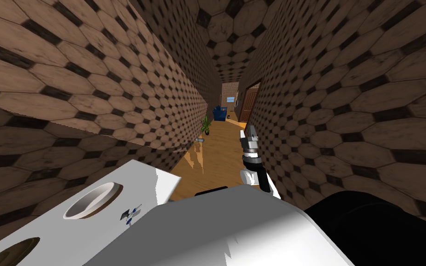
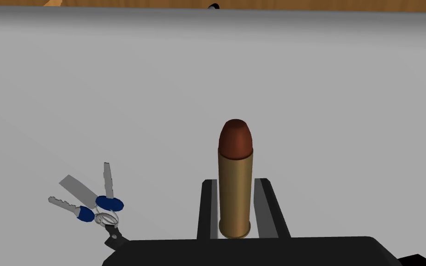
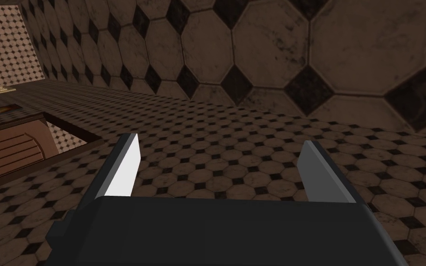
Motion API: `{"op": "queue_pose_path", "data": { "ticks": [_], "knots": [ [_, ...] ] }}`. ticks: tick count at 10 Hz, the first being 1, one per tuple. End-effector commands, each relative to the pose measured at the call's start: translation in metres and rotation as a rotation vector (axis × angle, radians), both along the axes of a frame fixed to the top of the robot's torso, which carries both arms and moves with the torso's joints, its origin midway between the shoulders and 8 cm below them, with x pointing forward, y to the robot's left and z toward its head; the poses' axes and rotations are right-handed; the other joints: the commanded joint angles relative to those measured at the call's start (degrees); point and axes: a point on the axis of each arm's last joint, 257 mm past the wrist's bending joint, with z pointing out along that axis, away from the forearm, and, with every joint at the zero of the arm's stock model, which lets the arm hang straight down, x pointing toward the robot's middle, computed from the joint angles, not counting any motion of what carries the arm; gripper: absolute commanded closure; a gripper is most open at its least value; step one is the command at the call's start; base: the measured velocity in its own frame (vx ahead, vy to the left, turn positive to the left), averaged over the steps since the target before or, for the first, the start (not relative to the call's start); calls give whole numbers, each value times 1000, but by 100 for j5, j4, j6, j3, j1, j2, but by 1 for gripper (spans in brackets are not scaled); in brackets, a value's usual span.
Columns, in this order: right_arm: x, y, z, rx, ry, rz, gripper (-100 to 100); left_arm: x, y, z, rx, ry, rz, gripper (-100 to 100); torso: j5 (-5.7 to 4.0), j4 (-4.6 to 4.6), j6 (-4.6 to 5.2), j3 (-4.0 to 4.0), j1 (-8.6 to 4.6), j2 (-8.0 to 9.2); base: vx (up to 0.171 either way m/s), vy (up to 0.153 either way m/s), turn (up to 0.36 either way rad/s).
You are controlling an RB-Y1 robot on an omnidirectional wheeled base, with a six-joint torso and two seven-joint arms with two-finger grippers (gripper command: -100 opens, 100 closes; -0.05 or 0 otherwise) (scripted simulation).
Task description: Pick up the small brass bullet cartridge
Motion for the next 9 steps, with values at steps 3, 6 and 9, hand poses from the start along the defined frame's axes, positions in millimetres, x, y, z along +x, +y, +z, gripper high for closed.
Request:
{"op": "queue_pose_path", "data": {
  "ticks": [3, 6, 9],
  "knots": [
    [0, 0, 0, 0, 0, 0, 0, 0, 0, 0, 0, 0, 0, 0, 0, 0, 0, 0, 0, 0, 0, 0, 0],
    [0, 0, 0, 0, 0, 0, 0, 14, 2, 16, 2, 1, -48, 100, -2, -2, -5, -3, -10, -5, 21, -17, 179],
    [0, 0, 0, 0, 0, 0, 0, 15, 2, 17, 2, 2, -50, 0, -1, -1, 0, -3, -6, -5, 9, -9, 38]
  ]
}}
